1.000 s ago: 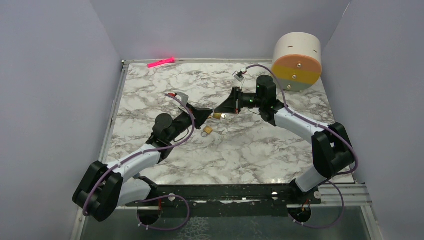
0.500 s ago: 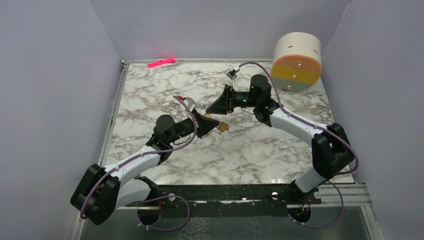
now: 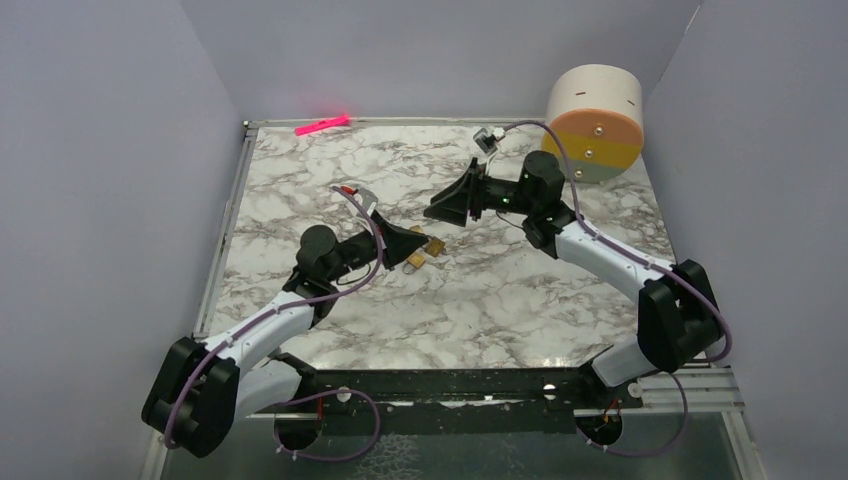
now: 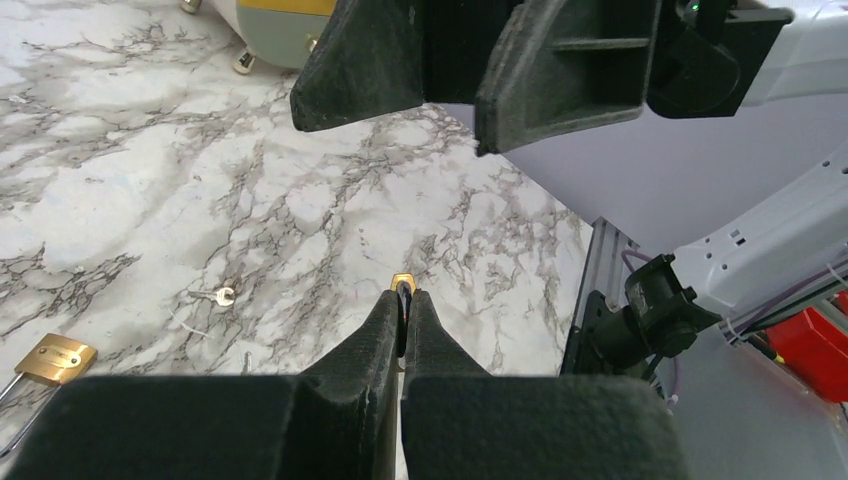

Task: Lock with the key
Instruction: Lock the lock.

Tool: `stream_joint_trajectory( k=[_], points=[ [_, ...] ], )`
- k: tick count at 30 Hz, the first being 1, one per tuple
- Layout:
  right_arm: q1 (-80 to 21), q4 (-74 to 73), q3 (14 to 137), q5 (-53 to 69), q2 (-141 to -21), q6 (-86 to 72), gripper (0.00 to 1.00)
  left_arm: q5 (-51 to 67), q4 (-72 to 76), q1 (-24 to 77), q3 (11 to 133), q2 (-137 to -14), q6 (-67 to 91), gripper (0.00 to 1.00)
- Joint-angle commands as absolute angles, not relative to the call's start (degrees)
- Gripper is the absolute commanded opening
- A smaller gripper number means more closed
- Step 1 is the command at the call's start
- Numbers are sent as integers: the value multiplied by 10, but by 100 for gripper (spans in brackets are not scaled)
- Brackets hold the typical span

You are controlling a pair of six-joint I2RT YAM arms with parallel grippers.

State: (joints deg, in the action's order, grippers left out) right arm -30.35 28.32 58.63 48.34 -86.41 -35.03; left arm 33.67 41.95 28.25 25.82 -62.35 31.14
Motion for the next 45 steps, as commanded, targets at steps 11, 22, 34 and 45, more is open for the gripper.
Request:
stream_joint_trajectory(
  k=[11, 22, 34, 45],
  points=[
    [-254, 525, 462, 514, -863, -400, 70, 347, 439, 274, 277, -606, 321, 0],
    [-254, 645, 371, 537, -839, -388, 69, 345, 439, 258, 298, -601, 312, 0],
    [-254, 835, 320, 541, -877, -403, 66, 366, 439, 247, 317, -613, 322, 0],
    [-262, 898, 342, 548, -941, -441, 54, 373, 439, 247, 326, -620, 324, 0]
  ],
)
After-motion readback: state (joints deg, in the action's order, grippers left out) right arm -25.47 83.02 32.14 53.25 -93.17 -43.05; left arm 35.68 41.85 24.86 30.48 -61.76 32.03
